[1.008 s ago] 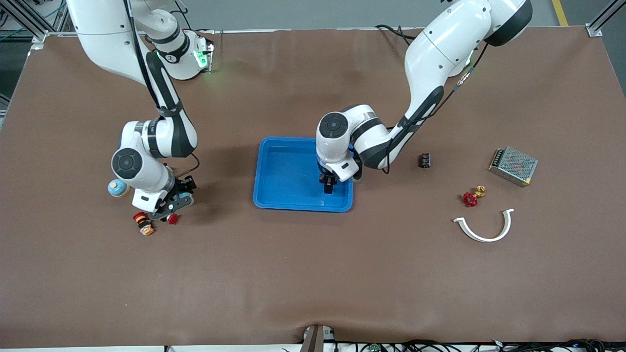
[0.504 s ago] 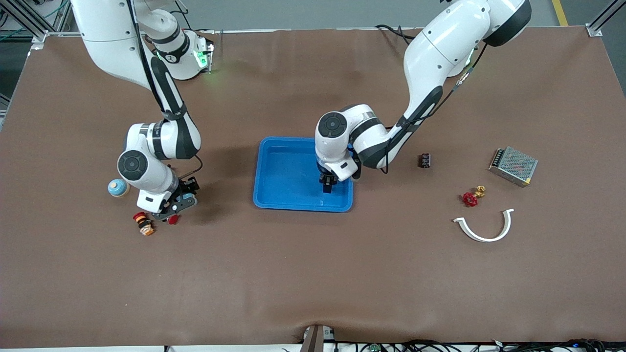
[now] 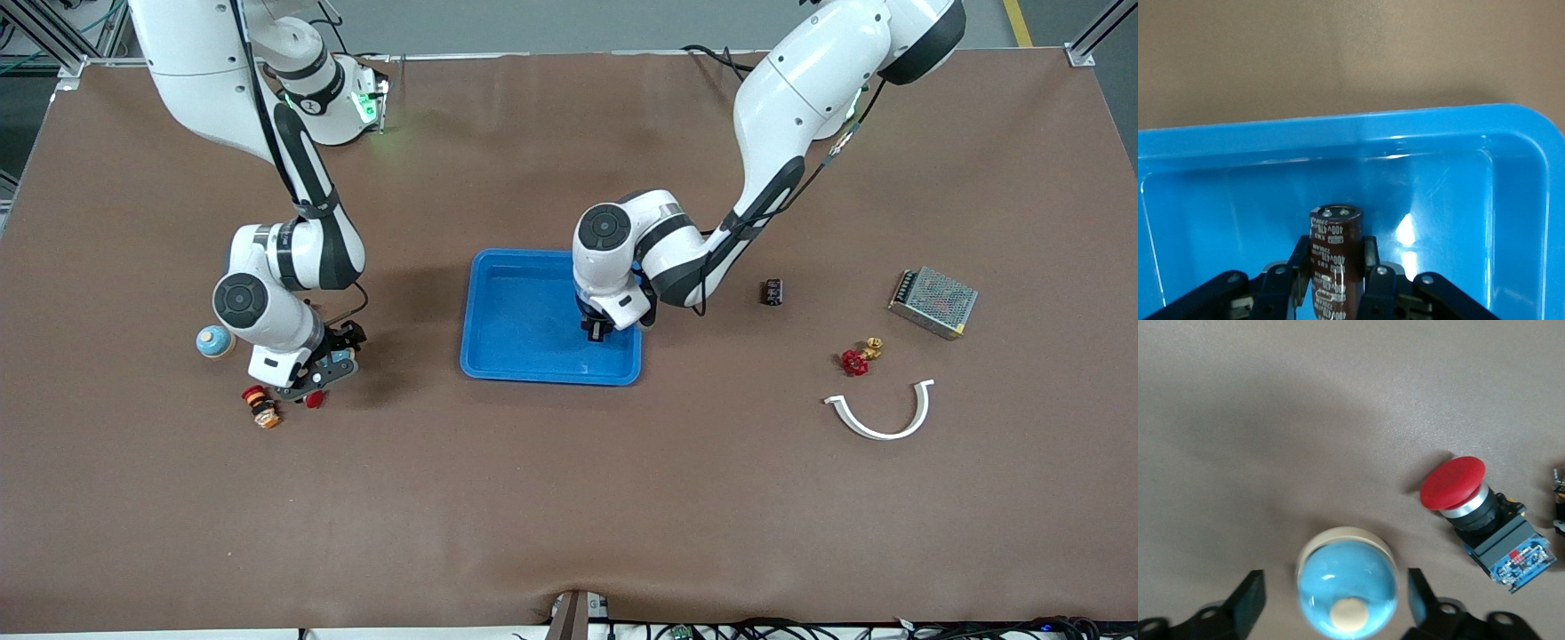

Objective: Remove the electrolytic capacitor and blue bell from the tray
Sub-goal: 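Lower the bell with the right gripper while the left gripper lifts the capacitor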

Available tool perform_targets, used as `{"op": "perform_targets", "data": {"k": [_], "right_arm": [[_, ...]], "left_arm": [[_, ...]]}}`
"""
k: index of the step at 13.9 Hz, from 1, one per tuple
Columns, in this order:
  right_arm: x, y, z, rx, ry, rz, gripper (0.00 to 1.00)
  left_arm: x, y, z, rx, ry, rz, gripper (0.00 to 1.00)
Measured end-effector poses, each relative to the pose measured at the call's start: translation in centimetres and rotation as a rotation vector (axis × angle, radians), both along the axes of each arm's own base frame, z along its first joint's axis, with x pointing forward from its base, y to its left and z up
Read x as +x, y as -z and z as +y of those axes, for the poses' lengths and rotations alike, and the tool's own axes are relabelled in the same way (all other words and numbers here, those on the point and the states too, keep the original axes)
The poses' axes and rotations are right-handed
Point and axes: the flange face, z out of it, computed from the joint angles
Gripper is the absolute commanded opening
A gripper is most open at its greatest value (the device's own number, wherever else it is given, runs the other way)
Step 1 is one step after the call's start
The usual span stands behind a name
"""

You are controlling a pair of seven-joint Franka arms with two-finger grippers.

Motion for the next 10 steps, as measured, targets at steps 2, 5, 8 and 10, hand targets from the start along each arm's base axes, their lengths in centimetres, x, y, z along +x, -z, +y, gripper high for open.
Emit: {"op": "perform_targets", "data": {"k": [2, 5, 8, 10], "right_arm": [[0.2, -0.3, 0.1, 0.002, 0.001, 0.005, 1.00], [0.7, -2.9, 0.7, 0.019, 0.019, 0.067, 1.00], [1.7, -9.8, 1.7, 0.046, 0.106, 0.134, 1.00], [2.0, -14.9, 2.2, 0.063, 0.159, 0.149, 1.00]], "left_arm": [[0.3, -0.1, 0.1, 0.004, 0.012, -0.006, 0.00], [1.1, -0.8, 0.6, 0.035, 0.039, -0.005, 0.00], [2.4, -2.7, 1.7, 0.080, 0.101, 0.002, 0.00], [3.0, -4.6, 2.7, 0.093, 0.170, 0.028, 0.00]]}}
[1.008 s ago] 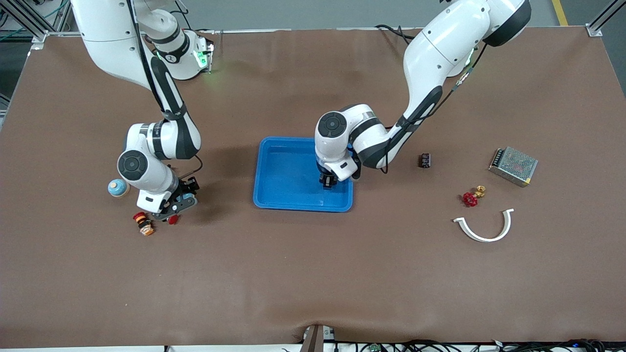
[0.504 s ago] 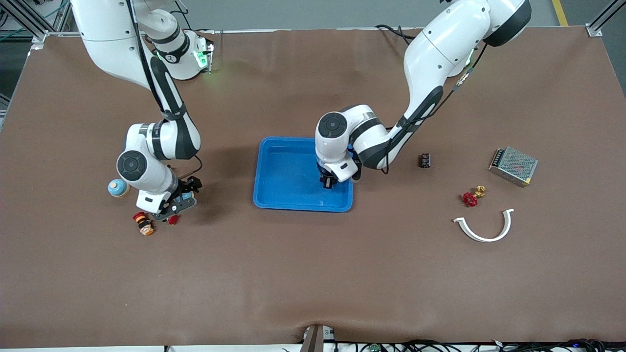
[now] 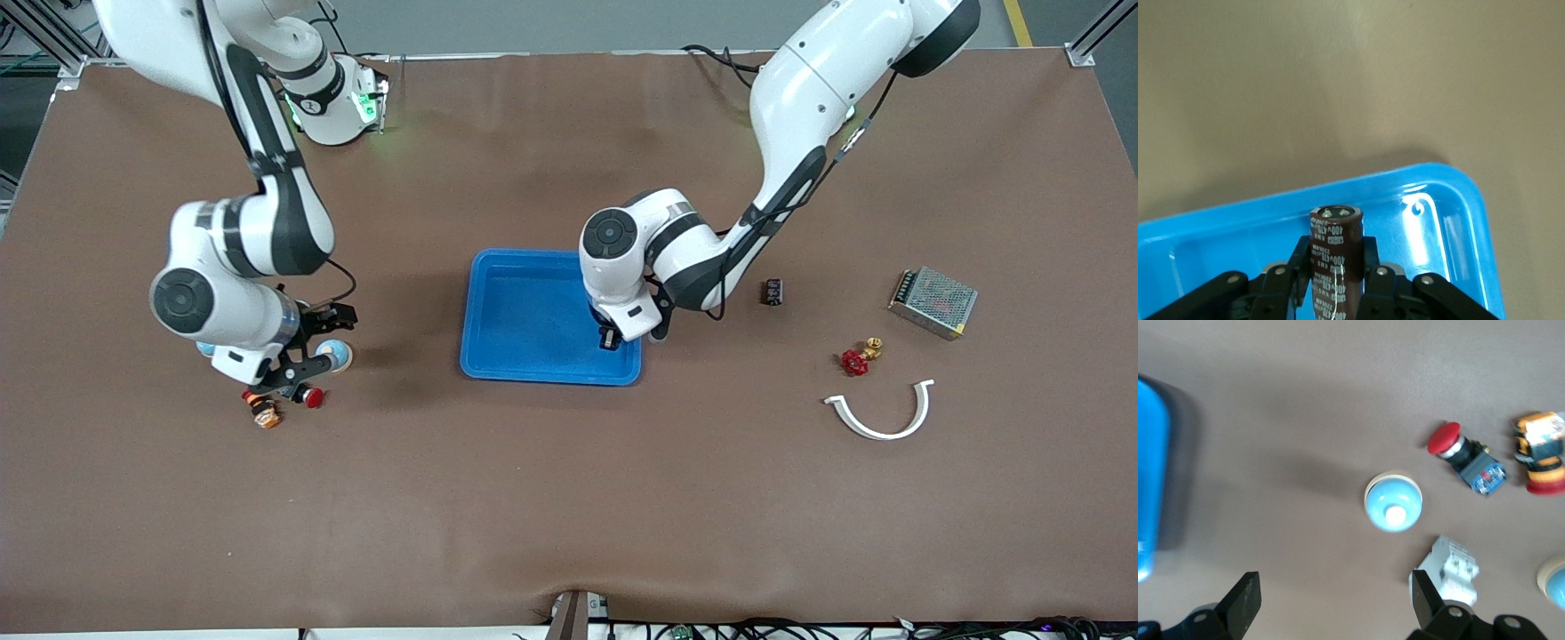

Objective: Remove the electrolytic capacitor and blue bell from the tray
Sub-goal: 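Lower the bell with the right gripper while the left gripper lifts the capacitor, then withdraw the right gripper while the left gripper carries the capacitor away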

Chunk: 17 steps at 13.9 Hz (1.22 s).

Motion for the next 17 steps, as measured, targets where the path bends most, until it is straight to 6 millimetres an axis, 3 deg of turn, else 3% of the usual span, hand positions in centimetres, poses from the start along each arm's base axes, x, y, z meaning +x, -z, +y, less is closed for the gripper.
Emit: {"op": "perform_targets", "data": {"k": [4, 7, 9, 11, 13, 14, 17], "right_arm": [[-0.7, -7.9, -1.1, -0.031, 0.082, -0.052, 1.00], [-2.5, -15.1, -4.1, -0.081, 0.180, -0.111, 1.00], [-3.5, -20.1, -8.9, -0.065, 0.246, -0.151, 1.00], [-4.2, -23.7, -15.1, -0.046, 0.250, -0.190, 1.00], [-4.5, -25.1, -20.1, -0.042, 0.267, -0.218, 1.00], [-4.5, -25.4, -21.5, -0.045, 0.283, -0.225, 1.00], [-3.8, -26.1, -23.1, -0.057, 0.308, -0.243, 1.00]], "left_arm": [[2.1, -4.1, 4.2, -0.014, 0.246, 0.102, 0.00], [3.6, -4.9, 8.4, -0.025, 0.445, 0.135, 0.00], [4.3, -4.3, 11.1, -0.020, 0.559, 0.161, 0.00], [5.6, -3.8, 14.4, -0.029, 0.654, 0.182, 0.00], [7.1, -3.5, 17.6, -0.043, 0.726, 0.189, 0.00], [7.6, -3.3, 18.8, -0.054, 0.765, 0.183, 0.00], [7.9, -1.1, 22.3, -0.038, 0.888, 0.103, 0.00]]}}
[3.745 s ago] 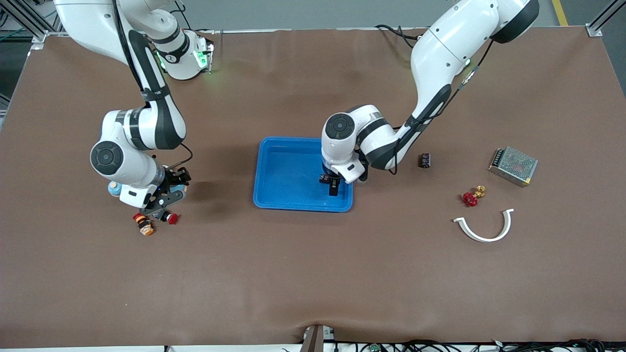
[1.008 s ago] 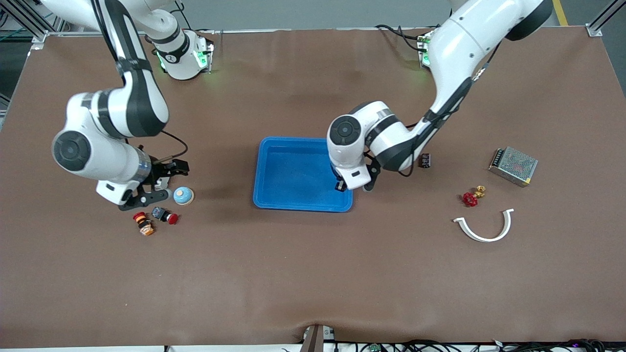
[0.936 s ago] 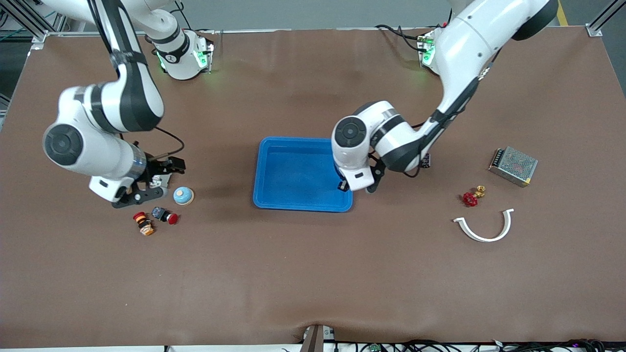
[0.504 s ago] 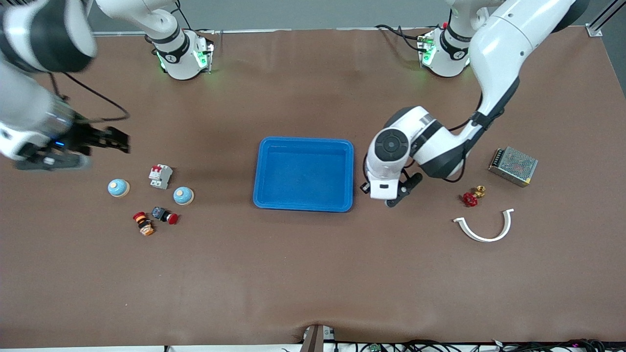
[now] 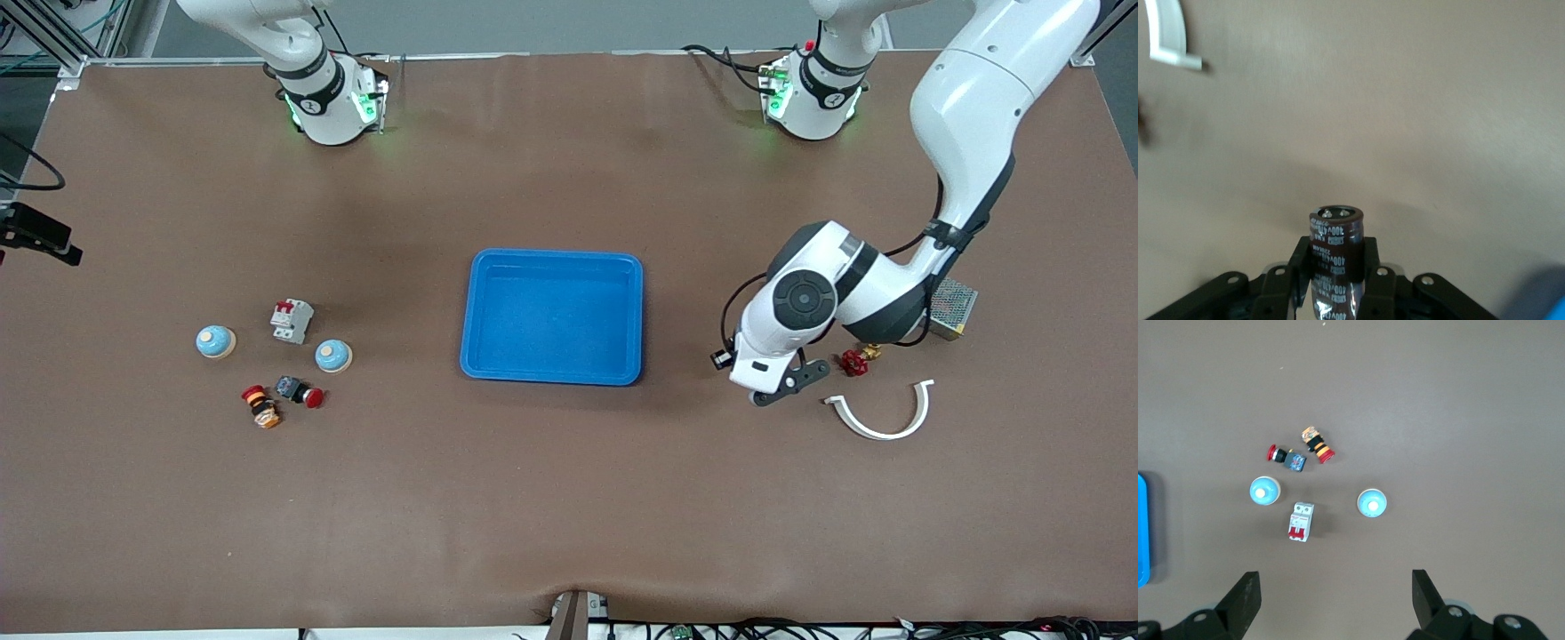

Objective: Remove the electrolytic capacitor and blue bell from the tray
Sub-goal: 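Withdraw the right gripper while the left gripper carries the capacitor away, then lower the capacitor beside the first capacitor with the left gripper and release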

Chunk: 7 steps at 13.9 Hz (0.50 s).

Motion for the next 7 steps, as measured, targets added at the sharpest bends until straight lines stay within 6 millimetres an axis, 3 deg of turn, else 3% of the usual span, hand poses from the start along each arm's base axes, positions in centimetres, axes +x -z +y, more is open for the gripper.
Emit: {"op": "perform_targets", "data": {"k": [3, 7], "right_arm": [[0.2, 0.0, -1.2, 0.024, 0.025, -0.008, 1.00], [1.9, 1.7, 2.7, 0.023, -0.023, 0.018, 1.00]], "left_arm": [[-1.6, 3.1, 2.6, -0.003, 0.106, -0.086, 0.00], [-2.9, 4.4, 3.7, -0.018, 0.212, -0.094, 0.00]]}}
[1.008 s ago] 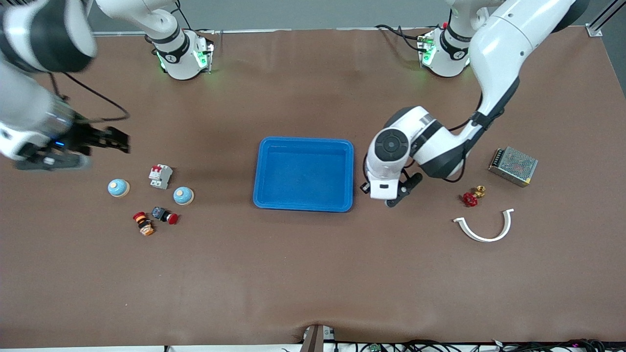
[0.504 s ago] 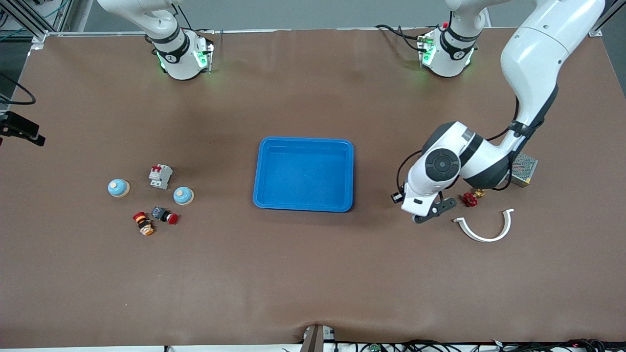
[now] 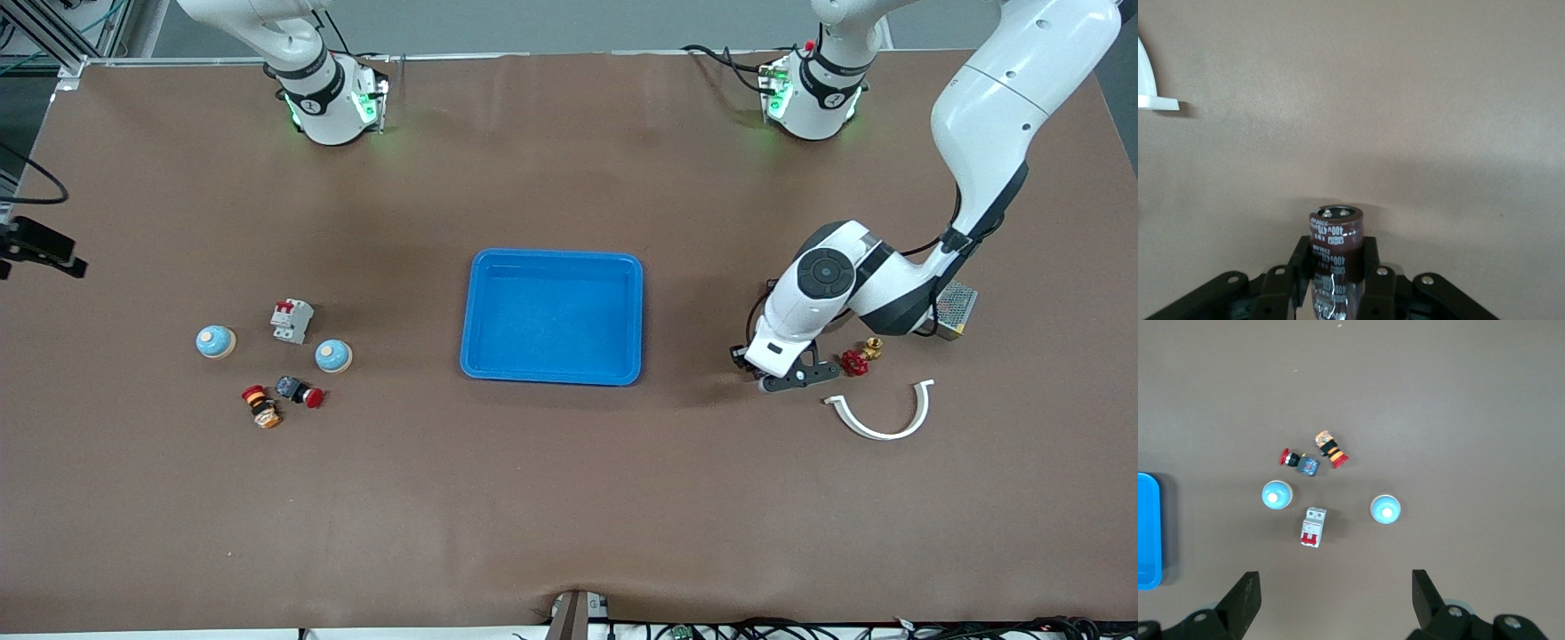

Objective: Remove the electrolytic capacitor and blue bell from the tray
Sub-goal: 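Lower the capacitor beside the first capacitor with the left gripper and release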

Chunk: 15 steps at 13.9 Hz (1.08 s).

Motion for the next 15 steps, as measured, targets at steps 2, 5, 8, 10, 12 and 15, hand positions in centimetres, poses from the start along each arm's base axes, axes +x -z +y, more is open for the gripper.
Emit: {"op": "perform_targets", "data": {"k": [2, 5, 8, 10, 12, 15], "right_arm": [[0.7, 0.2, 0.2, -0.008, 0.025, -0.001, 1.00], [0.7, -0.9, -1.2, -0.012, 0.049, -0.020, 1.00], [0.8, -1.0, -0.6, -0.007, 0.035, -0.023, 1.00], [1.1, -0.9, 0.6, -0.001, 0.012, -0.022, 1.00], [1.2, -0.9, 1.4, 0.001, 0.000, -0.022, 1.00], [1.2, -0.9, 1.3, 0.001, 0.001, -0.022, 1.00]], "left_arm": [[-0.2, 0.0, 0.5, 0.003, 0.057, 0.007, 0.00], [-0.7, 0.1, 0.9, 0.016, 0.105, 0.024, 0.00], [-1.3, -0.6, 2.7, 0.039, 0.180, 0.079, 0.00], [-1.6, -1.3, 4.0, 0.053, 0.223, 0.115, 0.00], [-1.9, -1.3, 4.3, 0.058, 0.236, 0.129, 0.00], [-2.4, -1.0, 4.0, 0.060, 0.245, 0.138, 0.00]]}}
